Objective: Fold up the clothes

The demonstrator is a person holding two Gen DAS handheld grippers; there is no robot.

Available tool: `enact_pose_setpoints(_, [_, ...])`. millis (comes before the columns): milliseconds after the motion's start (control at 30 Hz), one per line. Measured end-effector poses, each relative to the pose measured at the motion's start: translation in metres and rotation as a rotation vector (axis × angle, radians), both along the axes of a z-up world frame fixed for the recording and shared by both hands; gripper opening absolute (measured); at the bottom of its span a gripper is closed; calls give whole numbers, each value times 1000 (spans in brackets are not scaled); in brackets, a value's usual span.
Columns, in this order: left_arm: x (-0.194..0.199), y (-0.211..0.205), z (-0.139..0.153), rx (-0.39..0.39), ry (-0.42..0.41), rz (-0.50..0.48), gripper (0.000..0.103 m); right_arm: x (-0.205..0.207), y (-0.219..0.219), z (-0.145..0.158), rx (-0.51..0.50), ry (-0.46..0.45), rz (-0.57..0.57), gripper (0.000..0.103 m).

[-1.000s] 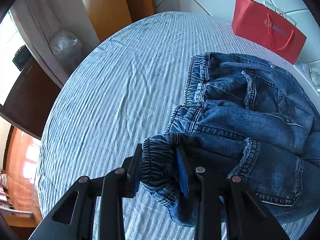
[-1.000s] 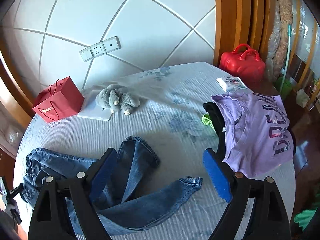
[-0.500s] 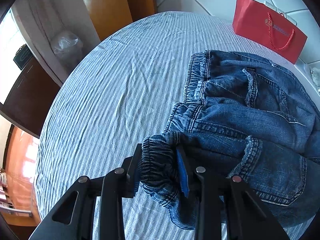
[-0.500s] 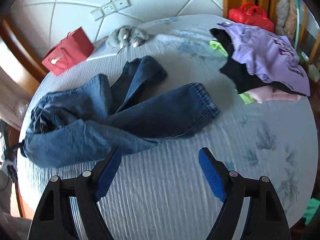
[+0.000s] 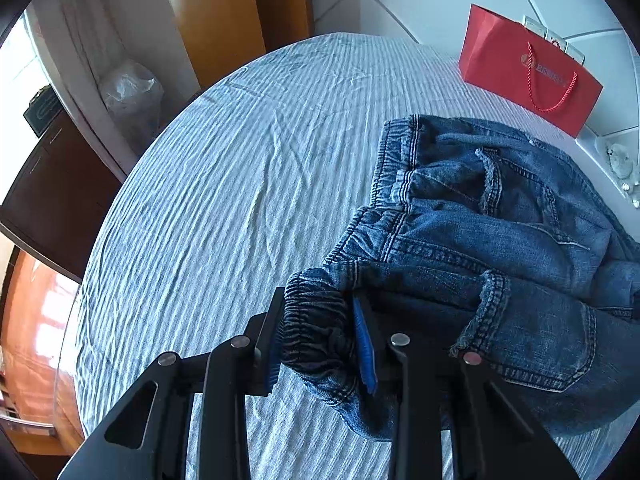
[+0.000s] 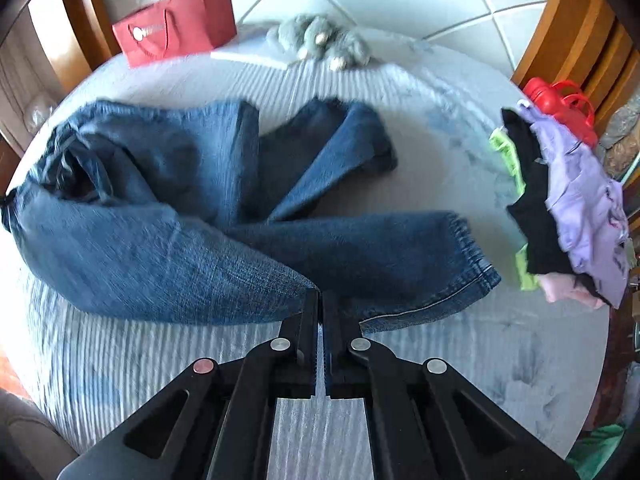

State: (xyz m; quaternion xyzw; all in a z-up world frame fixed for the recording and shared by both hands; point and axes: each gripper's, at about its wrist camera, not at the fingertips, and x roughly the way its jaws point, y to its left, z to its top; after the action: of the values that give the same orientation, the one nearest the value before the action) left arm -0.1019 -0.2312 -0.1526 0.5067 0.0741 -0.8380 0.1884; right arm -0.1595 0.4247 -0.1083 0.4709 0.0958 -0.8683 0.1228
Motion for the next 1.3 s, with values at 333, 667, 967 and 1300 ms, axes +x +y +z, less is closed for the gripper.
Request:
enact_pose_setpoints(333, [-47,-9,8,-31,4,44,31,-131,-48,42,-20,146,30,56])
enact_pose_setpoints(667, [-38,-21,-19,87,-27,28,39,-83,45,5,-80,-51,-283,58])
enact_pose_setpoints(967, [-2,-23,-7,132,-40,-13,72,-56,105,-79,-138,-214,-529,58])
enact_pose_setpoints(1300, [-16,-19,-40,148,-97,-44,74,-64,99,-88,-177,-207,-568,65])
